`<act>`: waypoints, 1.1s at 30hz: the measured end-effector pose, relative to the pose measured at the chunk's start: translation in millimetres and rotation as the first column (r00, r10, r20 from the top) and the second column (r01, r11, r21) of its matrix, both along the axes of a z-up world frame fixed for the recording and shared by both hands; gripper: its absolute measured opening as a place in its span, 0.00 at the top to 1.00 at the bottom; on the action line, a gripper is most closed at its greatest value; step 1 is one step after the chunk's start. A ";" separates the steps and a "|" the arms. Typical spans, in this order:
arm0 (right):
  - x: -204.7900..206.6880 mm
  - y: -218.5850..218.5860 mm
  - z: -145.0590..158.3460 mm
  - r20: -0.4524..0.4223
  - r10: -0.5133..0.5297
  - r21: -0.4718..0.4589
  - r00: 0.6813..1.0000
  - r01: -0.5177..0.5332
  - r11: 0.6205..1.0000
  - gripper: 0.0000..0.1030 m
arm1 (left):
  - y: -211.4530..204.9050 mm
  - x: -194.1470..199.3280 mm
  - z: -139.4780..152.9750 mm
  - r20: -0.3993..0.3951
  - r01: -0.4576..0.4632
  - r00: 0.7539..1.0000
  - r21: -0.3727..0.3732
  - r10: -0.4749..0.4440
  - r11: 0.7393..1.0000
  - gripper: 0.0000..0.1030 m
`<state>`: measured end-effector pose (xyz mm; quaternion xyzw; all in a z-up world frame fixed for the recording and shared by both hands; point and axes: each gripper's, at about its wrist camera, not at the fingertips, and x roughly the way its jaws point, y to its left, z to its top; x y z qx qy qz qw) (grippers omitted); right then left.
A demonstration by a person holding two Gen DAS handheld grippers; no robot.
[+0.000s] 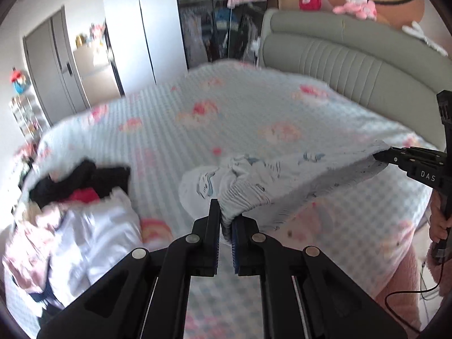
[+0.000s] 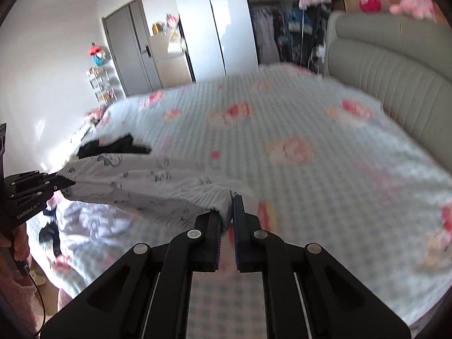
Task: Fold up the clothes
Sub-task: 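Lift the pants by the waistband with both tools, then lay the pants flat on the duvet and open both tools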
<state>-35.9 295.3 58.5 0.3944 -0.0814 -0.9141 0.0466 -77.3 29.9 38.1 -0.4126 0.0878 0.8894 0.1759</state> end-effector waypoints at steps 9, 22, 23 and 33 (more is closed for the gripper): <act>41.0 -16.4 -157.3 0.343 0.014 0.011 0.939 -0.019 1.000 0.90 | -6.4 39.2 -159.9 0.231 -0.056 0.970 -0.062 0.069 0.996 0.89; 24.9 -90.1 -96.8 0.162 0.279 0.113 0.947 -0.299 0.948 0.63 | -18.3 39.5 -125.8 0.170 -0.064 0.984 0.063 0.053 0.996 0.85; 22.6 -101.8 -103.3 0.173 0.329 0.116 0.928 -0.351 0.929 0.63 | -18.7 38.9 -125.0 0.169 -0.064 0.984 0.077 0.050 0.995 0.85; -9.0 -159.8 -152.9 0.289 0.449 0.035 0.845 -0.478 0.877 0.63 | -9.8 36.0 -118.8 0.147 -0.052 0.988 0.075 0.041 0.996 0.85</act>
